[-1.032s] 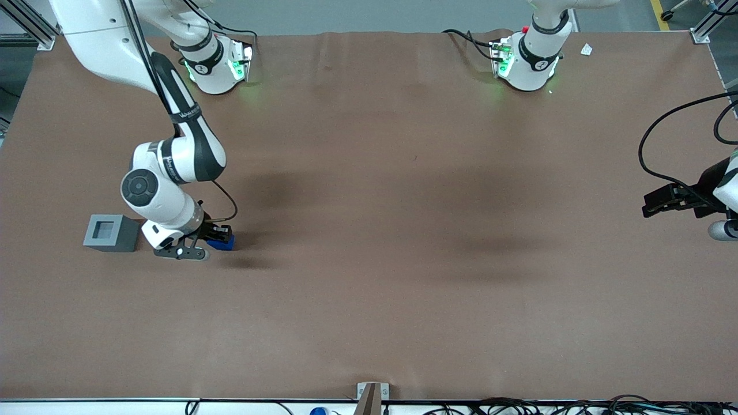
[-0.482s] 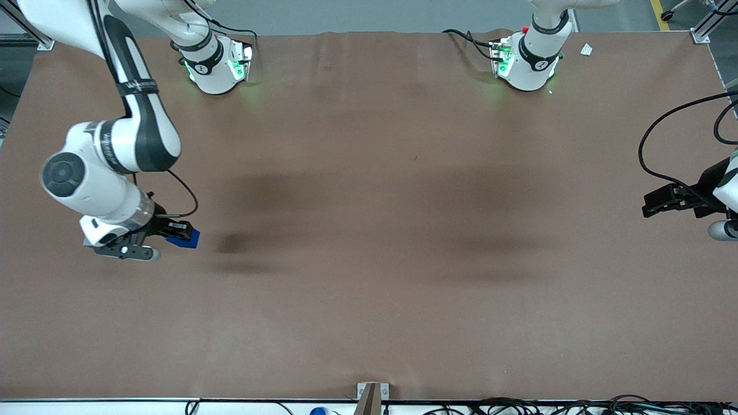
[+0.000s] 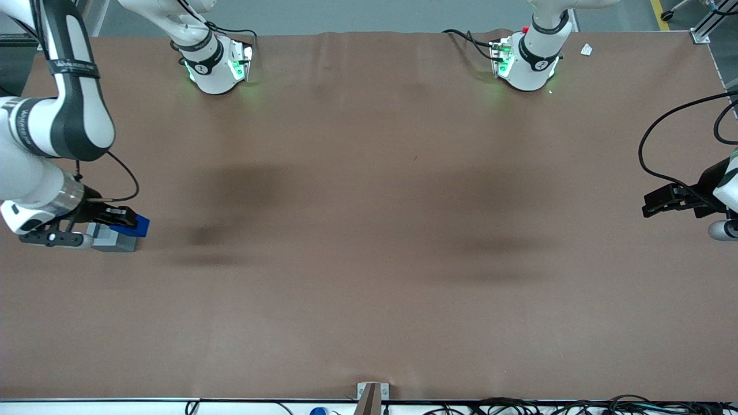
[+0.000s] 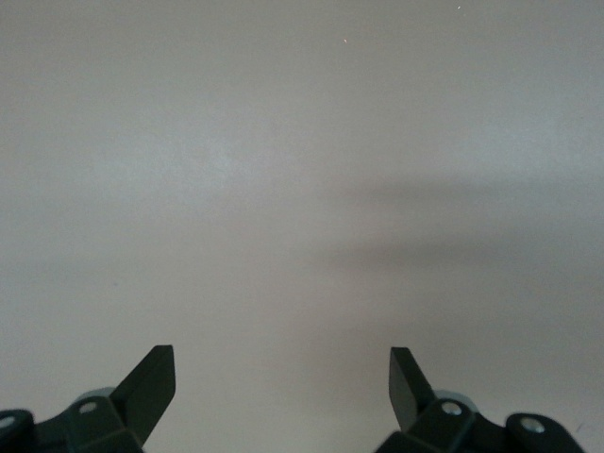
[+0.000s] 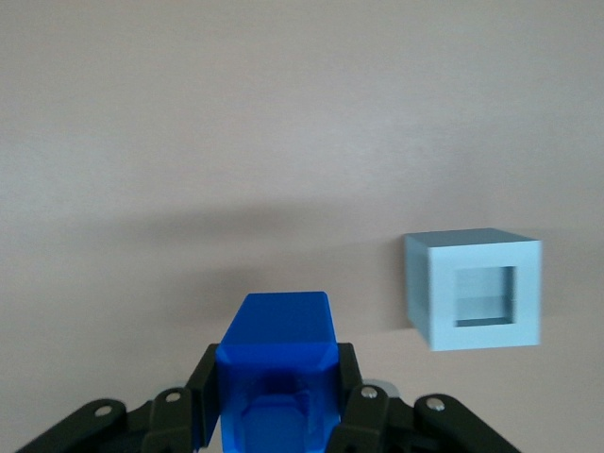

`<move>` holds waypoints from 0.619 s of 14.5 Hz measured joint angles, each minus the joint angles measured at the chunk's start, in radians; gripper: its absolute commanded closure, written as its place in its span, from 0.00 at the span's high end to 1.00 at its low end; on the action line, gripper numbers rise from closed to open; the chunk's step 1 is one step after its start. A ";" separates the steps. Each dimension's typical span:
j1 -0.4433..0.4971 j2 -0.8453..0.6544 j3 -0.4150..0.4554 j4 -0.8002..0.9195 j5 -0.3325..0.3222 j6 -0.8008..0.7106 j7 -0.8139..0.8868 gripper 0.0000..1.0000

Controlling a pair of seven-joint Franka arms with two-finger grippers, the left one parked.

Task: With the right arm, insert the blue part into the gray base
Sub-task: 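Carry the blue cube with the right gripper over the gray base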

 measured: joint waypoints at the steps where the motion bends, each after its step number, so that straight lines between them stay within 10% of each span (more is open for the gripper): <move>1: -0.020 0.000 0.000 -0.003 0.000 0.000 -0.025 0.06; 9: -0.145 0.001 -0.001 -0.016 0.000 0.020 -0.148 0.06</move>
